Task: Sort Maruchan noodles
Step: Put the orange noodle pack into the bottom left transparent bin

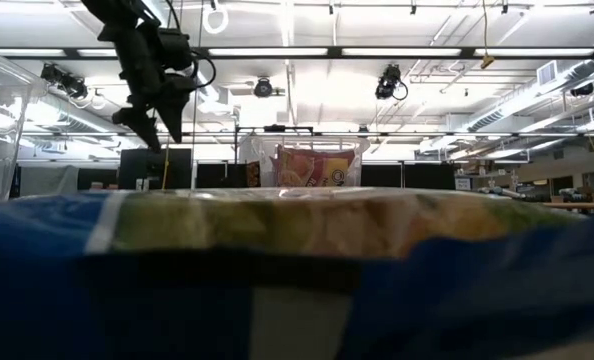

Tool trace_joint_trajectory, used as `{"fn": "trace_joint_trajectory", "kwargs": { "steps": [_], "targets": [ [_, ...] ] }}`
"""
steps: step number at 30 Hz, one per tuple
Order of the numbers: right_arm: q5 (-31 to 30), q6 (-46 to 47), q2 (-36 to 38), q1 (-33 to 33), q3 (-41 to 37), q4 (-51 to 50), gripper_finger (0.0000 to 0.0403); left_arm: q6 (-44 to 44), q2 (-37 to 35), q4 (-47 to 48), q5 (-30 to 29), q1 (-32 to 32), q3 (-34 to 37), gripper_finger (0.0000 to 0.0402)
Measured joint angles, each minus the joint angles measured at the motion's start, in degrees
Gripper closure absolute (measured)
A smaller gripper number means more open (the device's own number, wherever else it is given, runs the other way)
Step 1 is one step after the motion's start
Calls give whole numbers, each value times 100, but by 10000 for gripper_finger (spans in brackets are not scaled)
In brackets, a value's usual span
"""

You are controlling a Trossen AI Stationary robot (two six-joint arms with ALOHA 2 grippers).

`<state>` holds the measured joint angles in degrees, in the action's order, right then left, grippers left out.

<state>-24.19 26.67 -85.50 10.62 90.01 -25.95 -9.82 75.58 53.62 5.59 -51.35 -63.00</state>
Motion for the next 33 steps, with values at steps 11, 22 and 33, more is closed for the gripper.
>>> {"fn": "trace_joint_trajectory", "kwargs": {
  "steps": [11, 22, 33],
  "targets": [
    [-121, 479, 14, 463, -1, -657, 192, -2, 442, 0, -306, -387, 0, 104],
    [-243, 520, 12, 500, -1, -664, 192, -98, 437, -301, -771, -371, 775, 104],
    [-775, 347, 12, 445, -1, -641, 192, 820, 432, -548, -2265, 1063, 1165, 109]
  ]
}}
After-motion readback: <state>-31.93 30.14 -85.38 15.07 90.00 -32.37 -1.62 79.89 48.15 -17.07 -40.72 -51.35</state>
